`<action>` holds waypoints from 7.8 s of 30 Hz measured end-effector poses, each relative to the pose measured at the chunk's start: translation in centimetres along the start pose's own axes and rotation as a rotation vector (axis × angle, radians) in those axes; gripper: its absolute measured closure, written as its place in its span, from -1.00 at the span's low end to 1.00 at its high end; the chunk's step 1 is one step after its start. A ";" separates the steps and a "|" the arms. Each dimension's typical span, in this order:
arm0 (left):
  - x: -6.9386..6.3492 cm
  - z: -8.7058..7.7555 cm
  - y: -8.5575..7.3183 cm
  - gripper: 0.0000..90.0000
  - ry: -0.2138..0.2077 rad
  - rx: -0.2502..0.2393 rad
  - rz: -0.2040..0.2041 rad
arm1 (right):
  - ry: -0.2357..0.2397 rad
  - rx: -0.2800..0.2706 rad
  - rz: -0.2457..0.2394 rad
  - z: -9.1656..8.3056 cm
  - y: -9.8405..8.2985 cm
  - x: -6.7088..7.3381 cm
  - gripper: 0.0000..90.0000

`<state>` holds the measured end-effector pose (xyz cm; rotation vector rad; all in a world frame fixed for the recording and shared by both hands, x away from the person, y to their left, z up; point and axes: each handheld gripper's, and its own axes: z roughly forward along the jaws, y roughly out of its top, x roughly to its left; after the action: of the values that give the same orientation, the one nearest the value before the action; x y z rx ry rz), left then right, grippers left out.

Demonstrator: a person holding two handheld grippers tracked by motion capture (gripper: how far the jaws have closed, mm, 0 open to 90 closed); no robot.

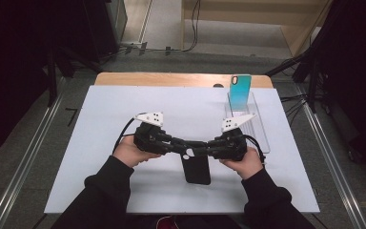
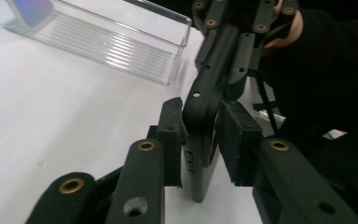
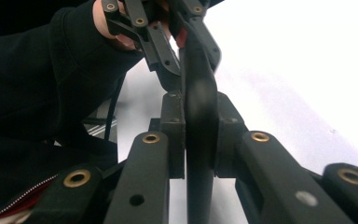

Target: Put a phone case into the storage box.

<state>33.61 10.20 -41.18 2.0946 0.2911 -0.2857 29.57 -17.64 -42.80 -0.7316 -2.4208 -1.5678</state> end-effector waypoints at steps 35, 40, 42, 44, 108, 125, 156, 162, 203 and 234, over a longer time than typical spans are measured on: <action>-0.9 -2.9 1.0 0.72 0.127 0.018 -0.109 | -0.126 -0.074 0.001 -0.2 -0.3 0.3 -0.68; -1.0 -2.9 1.0 0.72 0.160 0.029 -0.142 | -0.141 -0.096 0.013 0.1 -0.5 0.3 -1.00; -1.1 -3.0 1.1 0.72 0.180 0.031 -0.151 | -0.160 -0.109 0.005 0.2 -0.5 0.4 -1.00; -1.1 -3.0 1.2 0.72 0.200 0.030 -0.167 | -0.194 -0.080 -0.006 0.3 -0.5 0.5 -1.00; -2.3 0.0 2.0 0.72 0.399 -0.017 -0.370 | -0.573 -0.108 0.149 6.4 -0.1 2.1 -0.90; -2.9 -0.1 2.3 0.30 0.385 -0.026 -0.349 | -0.558 -0.090 0.134 6.2 0.1 2.1 -0.71; -2.7 -3.4 -3.7 -0.34 0.289 -0.006 -0.217 | -0.349 -0.081 0.085 -1.2 1.9 -0.2 -0.71; -3.0 -3.7 -5.4 -0.34 0.335 0.032 -0.195 | -0.373 -0.089 0.102 -2.9 2.6 -0.8 -0.71; -3.5 -5.5 -9.8 -0.34 0.362 0.017 -0.250 | -0.872 -0.248 0.307 -11.3 6.0 -9.8 -0.70; -3.3 -5.1 -9.9 -0.34 0.341 0.051 -0.234 | -0.997 -0.178 0.363 -5.9 3.4 -17.0 -0.72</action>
<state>27.74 19.26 -45.51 2.1572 0.7418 -0.0707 45.23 -27.11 -44.14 -2.2736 -2.4314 -1.4575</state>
